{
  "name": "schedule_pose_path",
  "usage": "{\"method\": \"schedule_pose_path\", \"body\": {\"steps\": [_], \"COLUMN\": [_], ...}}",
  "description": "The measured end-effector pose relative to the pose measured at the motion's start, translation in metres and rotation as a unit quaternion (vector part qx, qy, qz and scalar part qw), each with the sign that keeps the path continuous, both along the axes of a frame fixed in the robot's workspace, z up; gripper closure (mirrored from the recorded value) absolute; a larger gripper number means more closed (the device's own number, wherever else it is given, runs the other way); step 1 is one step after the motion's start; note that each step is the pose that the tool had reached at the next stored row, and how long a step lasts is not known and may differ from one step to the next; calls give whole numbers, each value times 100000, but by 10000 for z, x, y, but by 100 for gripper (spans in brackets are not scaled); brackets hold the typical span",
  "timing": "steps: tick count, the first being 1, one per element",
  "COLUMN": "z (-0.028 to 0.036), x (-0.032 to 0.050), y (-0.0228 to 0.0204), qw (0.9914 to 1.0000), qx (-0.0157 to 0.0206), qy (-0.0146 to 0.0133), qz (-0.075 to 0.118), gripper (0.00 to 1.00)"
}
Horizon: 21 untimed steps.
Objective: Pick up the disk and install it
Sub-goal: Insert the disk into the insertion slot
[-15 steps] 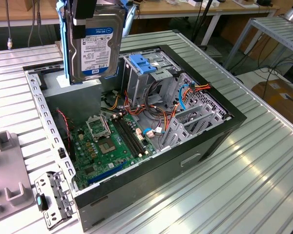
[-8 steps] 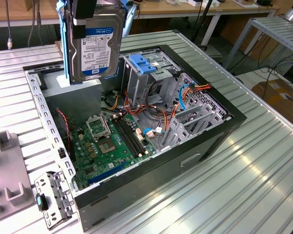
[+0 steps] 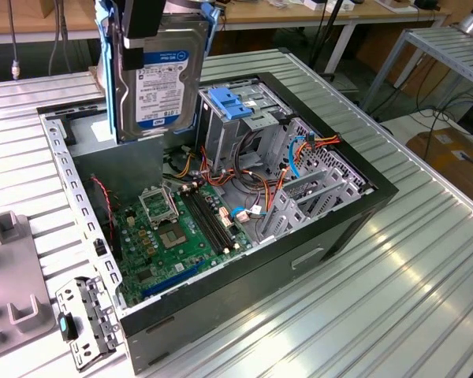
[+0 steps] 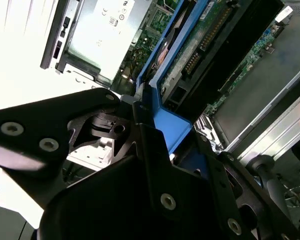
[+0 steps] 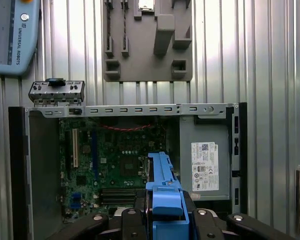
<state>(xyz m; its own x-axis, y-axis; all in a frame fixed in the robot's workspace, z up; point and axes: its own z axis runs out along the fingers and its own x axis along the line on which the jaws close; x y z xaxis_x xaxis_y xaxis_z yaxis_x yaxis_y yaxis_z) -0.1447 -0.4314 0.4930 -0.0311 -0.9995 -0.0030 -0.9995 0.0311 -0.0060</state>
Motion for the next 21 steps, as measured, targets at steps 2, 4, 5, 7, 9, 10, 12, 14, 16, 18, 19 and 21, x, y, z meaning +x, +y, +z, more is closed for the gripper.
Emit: {"method": "schedule_pose_path", "body": {"steps": [2,4,5,7,9,10,12,14,16,18,19,21], "z": [0,0,0,0,0,0,0,1,0,0,0,0], "x": [0,0,0,0,0,0,0,0,0,0,0,0], "y": [-25,-55,-66,-97,-130,-150,-184,-217,-248,-275,-284,-300], "qw": [100000,100000,100000,100000,100000,100000,100000,100000,100000,100000,100000,100000], "qx": [2,2,-2,-2,0,1,3,-6,-3,0,0,1], "qy": [0,0,1,2,1,-1,-2,5,2,3,2,1], "qz": [2,5,1,0,3,1,-2,2,3,2,1,2], "gripper": [63,63,63,63,63,63,63,63,63,63,63,63]}}
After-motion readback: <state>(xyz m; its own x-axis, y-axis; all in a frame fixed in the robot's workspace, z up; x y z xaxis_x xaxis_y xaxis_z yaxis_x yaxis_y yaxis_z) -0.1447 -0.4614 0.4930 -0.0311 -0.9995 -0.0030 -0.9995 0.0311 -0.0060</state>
